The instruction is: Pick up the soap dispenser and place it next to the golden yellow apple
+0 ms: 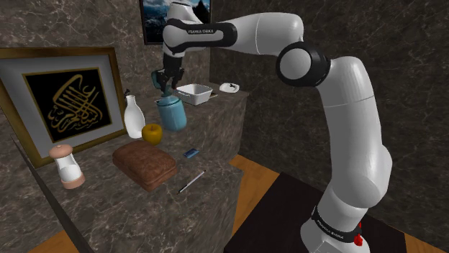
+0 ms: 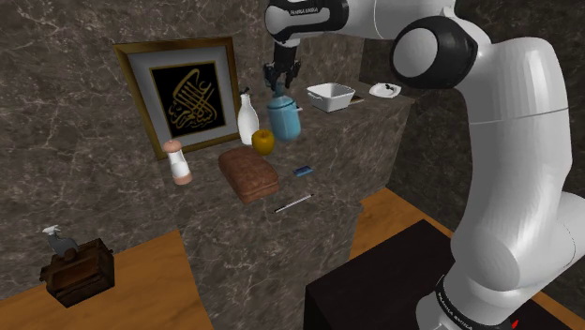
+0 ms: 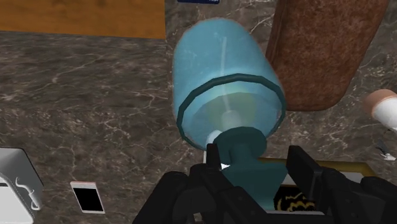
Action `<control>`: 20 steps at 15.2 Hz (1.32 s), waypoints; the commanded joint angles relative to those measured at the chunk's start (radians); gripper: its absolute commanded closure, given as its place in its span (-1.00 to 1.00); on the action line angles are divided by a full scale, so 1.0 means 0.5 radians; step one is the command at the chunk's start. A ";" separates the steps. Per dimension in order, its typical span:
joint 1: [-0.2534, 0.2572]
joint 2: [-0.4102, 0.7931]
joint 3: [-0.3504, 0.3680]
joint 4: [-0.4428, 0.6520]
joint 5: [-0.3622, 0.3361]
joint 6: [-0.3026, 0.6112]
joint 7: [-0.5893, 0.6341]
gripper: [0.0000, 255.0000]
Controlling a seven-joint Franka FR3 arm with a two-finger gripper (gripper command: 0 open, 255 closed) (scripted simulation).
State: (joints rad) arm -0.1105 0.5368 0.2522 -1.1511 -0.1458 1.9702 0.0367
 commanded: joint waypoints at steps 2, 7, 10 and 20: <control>-0.011 -0.021 0.000 -0.117 0.001 0.099 0.006 1.00; -0.021 -0.026 -0.003 -0.259 -0.002 0.236 0.014 1.00; -0.026 -0.022 -0.006 -0.333 -0.006 0.314 0.019 1.00; -0.032 0.025 -0.019 -0.530 -0.028 0.556 0.039 1.00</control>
State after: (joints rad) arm -0.1265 0.5445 0.2435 -1.4145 -0.1586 2.2395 0.0561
